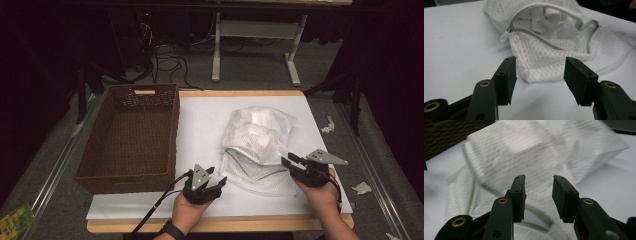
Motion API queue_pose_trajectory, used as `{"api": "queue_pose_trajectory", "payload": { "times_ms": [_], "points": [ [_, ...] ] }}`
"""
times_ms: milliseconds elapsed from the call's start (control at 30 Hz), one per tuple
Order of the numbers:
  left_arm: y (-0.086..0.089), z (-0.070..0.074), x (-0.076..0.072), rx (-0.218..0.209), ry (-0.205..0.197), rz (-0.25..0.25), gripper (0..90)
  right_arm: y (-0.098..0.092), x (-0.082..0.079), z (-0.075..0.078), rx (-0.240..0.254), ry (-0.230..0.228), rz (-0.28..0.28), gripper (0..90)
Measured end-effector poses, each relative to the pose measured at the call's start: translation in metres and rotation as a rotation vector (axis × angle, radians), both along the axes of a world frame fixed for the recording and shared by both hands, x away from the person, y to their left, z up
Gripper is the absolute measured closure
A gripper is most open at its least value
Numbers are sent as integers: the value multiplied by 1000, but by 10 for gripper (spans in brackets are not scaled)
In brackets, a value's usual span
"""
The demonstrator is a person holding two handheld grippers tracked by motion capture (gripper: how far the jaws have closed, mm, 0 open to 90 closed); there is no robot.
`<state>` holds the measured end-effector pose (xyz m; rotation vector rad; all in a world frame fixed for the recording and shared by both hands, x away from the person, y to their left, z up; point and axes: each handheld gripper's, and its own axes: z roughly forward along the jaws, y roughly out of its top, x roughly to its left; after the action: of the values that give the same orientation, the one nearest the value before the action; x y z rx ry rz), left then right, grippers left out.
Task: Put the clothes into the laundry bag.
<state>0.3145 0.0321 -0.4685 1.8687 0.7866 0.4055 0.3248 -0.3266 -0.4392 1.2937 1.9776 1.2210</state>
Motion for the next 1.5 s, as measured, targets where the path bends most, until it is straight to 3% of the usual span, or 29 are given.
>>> {"api": "queue_pose_trajectory", "payload": {
  "times_ms": [67,200,267,300,400,467,567,700,733,867,1000,1067,1200,1333,1400,1500],
  "points": [
    [11,14,-12,-13,-20,-25,439,12,-2,0,4,2,41,638],
    [36,38,-37,-36,-84,-40,432,66,-1,-1,15,15,176,646],
    [51,41,-48,-46,-125,-18,430,98,2,-4,-5,31,240,650],
    [55,40,-50,-53,-131,-8,435,123,5,-9,-7,62,274,654],
    [64,43,-50,-65,-122,14,437,156,12,-18,-56,86,289,641],
    [68,45,-49,-77,-133,24,438,168,17,-25,-70,120,280,623],
    [71,45,-47,-80,-133,26,437,183,28,-41,-134,159,243,651],
    [72,43,-46,-78,-122,26,437,185,33,-43,-176,158,210,868],
    [72,43,-45,-77,-121,26,437,184,34,-43,-170,163,210,881],
    [70,44,-45,-75,-127,29,437,182,27,-42,-167,152,250,889],
    [70,44,-44,-76,-125,32,437,182,7,-34,-156,152,334,887],
    [71,44,-43,-75,-125,38,437,183,-11,-34,-166,168,404,884],
    [74,44,-42,-67,-137,46,436,179,-31,-35,-148,173,447,843],
    [77,42,-38,-51,-138,60,430,165,-34,-15,-57,116,424,734],
    [77,42,-36,-49,-133,55,414,151,-33,-2,-17,66,386,668],
    [77,41,-35,-41,-138,58,384,115,-32,16,7,-27,280,556]
  ]
}}
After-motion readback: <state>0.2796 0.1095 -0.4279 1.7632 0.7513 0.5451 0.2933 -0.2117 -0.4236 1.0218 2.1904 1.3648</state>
